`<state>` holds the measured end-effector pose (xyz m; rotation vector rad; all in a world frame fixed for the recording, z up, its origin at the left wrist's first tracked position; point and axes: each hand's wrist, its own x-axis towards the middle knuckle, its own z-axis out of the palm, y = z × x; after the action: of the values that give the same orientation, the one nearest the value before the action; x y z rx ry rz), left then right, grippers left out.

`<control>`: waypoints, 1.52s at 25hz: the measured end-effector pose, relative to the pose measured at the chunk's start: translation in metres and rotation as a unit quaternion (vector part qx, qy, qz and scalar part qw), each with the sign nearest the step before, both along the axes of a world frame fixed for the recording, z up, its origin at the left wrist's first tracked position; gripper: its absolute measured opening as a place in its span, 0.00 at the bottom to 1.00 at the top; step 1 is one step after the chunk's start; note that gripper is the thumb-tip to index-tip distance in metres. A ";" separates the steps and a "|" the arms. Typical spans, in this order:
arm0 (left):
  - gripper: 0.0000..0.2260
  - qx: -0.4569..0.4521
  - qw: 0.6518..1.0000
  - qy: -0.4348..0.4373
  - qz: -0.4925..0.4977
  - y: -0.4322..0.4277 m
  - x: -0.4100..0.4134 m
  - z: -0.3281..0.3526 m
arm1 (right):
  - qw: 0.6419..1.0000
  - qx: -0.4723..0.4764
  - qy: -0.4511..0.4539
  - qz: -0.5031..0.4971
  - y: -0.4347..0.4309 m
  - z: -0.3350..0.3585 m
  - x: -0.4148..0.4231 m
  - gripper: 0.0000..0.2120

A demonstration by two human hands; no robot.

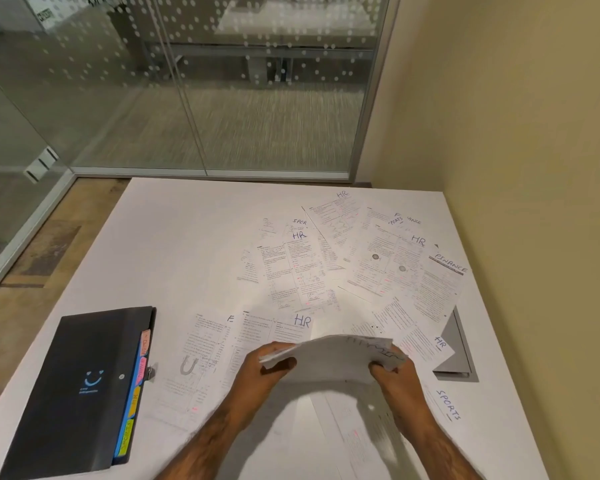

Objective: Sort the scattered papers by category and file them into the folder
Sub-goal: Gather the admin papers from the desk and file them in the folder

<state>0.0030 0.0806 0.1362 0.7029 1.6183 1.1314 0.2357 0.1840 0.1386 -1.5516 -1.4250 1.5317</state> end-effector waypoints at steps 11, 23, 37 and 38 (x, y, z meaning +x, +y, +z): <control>0.09 0.010 1.000 -0.027 -0.008 0.002 0.004 -0.003 | 1.000 0.012 -0.012 -0.018 -0.003 -0.001 -0.002 0.19; 0.08 0.015 0.998 0.004 -0.064 0.000 0.007 -0.010 | 1.000 -0.010 0.001 -0.023 -0.005 -0.007 0.001 0.16; 0.09 0.024 0.998 0.058 -0.027 0.008 0.013 -0.006 | 0.998 0.003 0.013 -0.065 -0.008 -0.004 -0.009 0.16; 0.09 0.022 0.998 0.056 -0.024 0.007 0.013 -0.007 | 0.998 -0.006 0.007 -0.060 -0.009 -0.008 -0.008 0.17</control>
<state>0.0164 0.0876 0.1289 0.8415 1.6648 1.1120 0.2273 0.1750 0.1308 -1.6009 -1.2942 1.4800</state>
